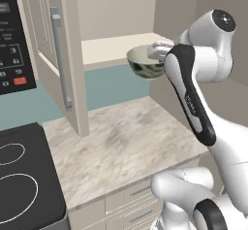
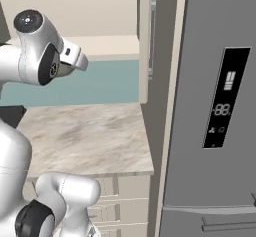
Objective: Take the smaller bowl and place it next to the appetizer plate on the dining counter , and place the larger bowl next to the plate with cooked food.
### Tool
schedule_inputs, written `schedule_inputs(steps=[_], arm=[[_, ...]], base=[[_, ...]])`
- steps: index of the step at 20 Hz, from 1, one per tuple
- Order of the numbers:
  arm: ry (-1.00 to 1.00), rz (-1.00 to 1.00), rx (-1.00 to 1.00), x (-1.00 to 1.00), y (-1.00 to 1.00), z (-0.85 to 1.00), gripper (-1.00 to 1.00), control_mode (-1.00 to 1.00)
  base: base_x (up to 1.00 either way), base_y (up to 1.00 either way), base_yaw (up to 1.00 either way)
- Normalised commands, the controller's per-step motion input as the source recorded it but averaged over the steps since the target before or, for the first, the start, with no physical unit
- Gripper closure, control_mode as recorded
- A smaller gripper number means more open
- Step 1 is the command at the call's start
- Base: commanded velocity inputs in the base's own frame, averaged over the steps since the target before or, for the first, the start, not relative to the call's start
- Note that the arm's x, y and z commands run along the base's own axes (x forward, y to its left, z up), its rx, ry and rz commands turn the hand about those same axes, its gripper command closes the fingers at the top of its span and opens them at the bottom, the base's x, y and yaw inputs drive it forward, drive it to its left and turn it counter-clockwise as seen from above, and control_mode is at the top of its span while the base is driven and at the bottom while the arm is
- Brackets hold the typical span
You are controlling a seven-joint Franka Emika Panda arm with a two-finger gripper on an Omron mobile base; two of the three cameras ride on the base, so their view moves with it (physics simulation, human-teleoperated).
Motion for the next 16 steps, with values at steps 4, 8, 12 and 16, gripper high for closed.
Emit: schedule_inputs(steps=[4, 8, 12, 16], arm=[[0.01, 0.00, -0.01, -1.00, -0.04, 0.00, 1.00, -1.00], [0.00, 0.00, 0.00, 0.00, 0.00, 0.00, 1.00, 1.00], [0.00, 0.00, 0.00, 0.00, 0.00, 0.00, 1.00, 1.00], [0.00, 0.00, 0.00, 0.00, 0.00, 0.00, 1.00, 1.00]], base=[[0.00, 0.00, 0.00], [-1.00, -0.08, 0.00], [-0.98, 0.01, 0.04], [-0.64, 0.34, 0.18]])
